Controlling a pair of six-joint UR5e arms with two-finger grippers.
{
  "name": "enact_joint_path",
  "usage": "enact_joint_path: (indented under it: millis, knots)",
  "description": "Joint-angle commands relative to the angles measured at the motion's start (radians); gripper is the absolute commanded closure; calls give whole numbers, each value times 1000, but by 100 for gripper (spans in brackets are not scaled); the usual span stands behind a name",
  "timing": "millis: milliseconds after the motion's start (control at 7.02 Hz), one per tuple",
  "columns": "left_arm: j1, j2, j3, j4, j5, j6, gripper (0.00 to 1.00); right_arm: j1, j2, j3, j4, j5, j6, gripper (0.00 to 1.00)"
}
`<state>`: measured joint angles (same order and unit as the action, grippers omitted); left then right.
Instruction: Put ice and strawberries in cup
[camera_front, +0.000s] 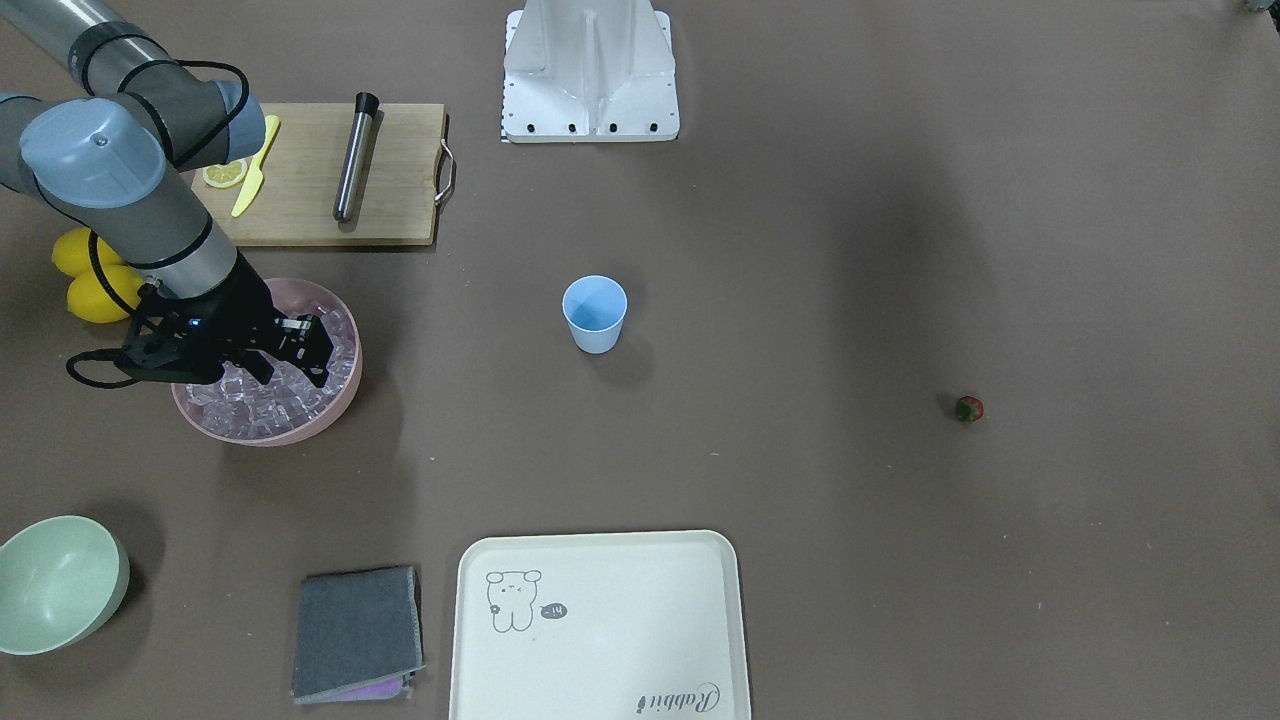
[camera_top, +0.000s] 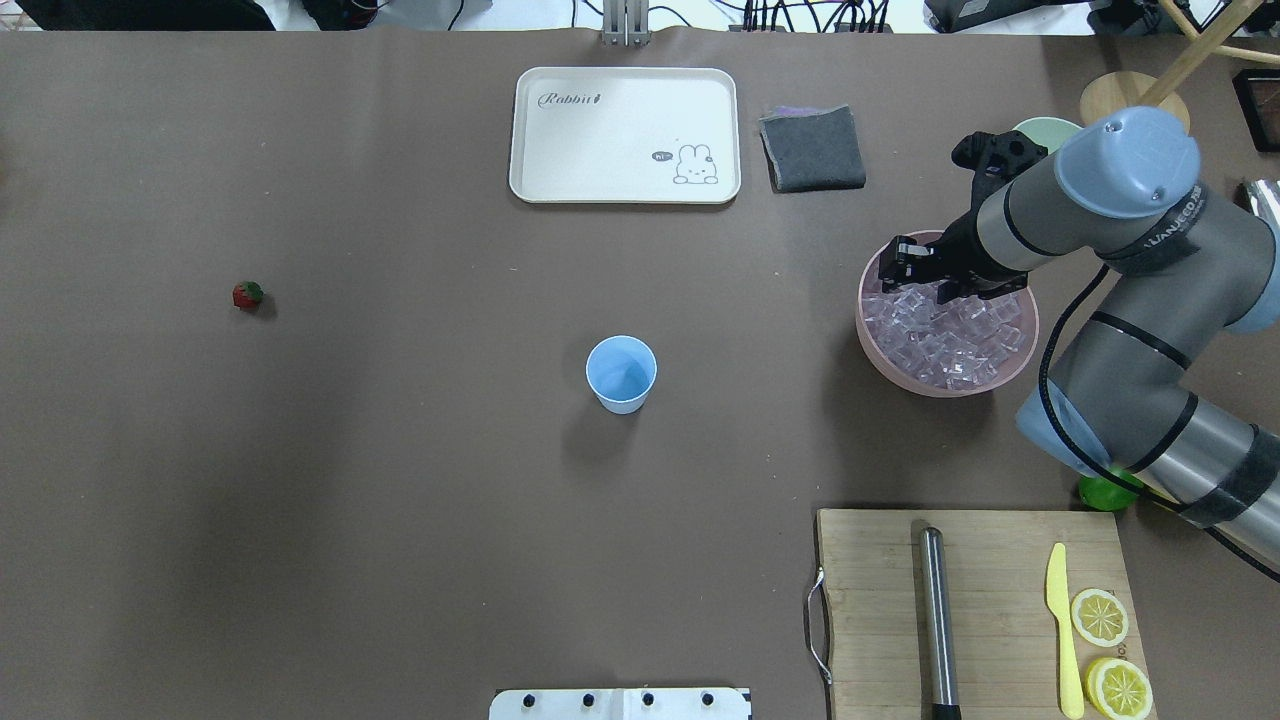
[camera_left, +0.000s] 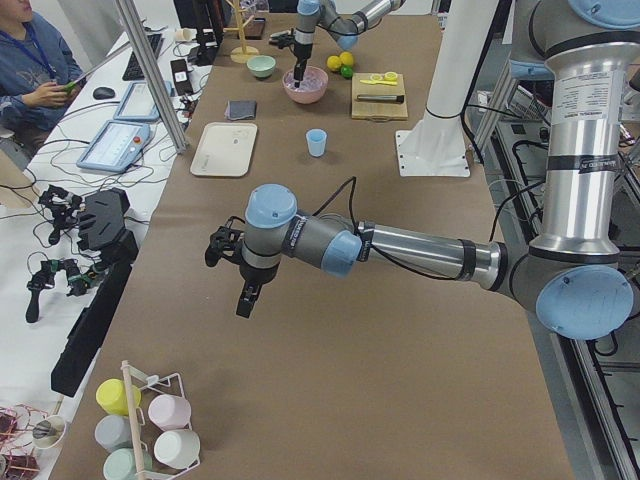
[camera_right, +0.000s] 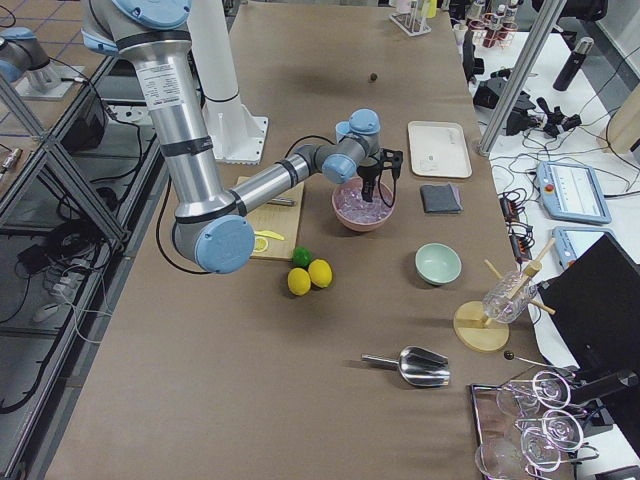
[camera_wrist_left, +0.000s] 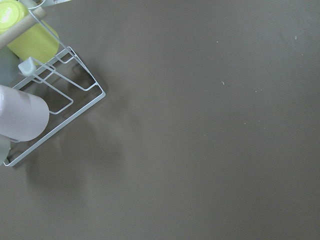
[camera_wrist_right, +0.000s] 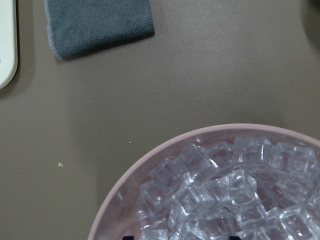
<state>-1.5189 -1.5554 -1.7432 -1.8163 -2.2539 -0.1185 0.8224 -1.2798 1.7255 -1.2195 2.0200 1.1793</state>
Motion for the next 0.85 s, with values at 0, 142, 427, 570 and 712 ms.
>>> enact_joint_path:
  millis: [0, 142, 427, 570, 712]
  knots:
    - [0, -3, 2, 0, 0, 0, 2, -5, -9, 0, 0, -20, 2, 23]
    - [0, -8, 4, 0, 0, -1, 2, -14, -10, -3, 0, -24, 3, 24]
    - [0, -12, 5, 0, 2, -1, 2, -31, -6, -4, 0, -35, 3, 28]
    - [0, -12, 5, 0, 0, 0, 2, -34, -6, -6, 0, -37, 2, 38]
    - [0, -12, 5, 0, 0, -1, 2, -34, -9, -4, 0, -37, 2, 64]
